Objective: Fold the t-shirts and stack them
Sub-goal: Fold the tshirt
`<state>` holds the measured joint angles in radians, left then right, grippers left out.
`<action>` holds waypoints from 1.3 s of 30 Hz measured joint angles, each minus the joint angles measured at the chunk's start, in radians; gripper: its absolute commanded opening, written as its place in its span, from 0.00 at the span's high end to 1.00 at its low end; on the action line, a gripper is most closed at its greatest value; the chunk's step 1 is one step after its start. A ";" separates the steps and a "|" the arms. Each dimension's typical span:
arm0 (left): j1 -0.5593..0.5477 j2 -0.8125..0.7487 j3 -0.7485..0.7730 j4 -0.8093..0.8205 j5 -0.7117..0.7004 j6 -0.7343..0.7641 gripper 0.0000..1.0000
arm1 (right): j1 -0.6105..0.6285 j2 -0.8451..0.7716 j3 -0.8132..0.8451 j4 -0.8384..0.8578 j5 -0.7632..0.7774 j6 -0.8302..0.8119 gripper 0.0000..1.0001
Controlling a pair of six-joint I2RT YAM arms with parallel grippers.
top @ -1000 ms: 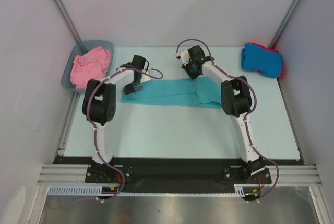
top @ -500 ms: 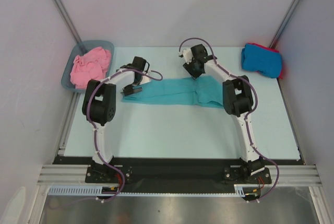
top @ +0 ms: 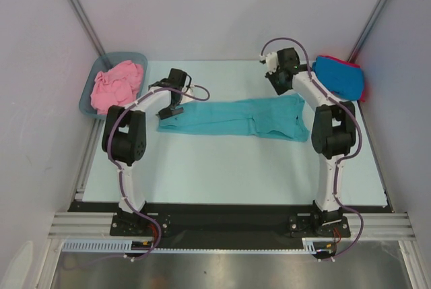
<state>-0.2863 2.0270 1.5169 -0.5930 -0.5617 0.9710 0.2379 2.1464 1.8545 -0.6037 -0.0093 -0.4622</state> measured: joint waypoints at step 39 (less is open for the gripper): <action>0.000 0.088 -0.087 0.267 0.091 0.313 0.00 | -0.122 -0.063 -0.272 0.001 0.023 0.057 1.00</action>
<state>-0.2867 2.1151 1.4303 -0.3256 -0.4709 1.2839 0.1154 2.0830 1.5826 -0.6029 0.0139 -0.4049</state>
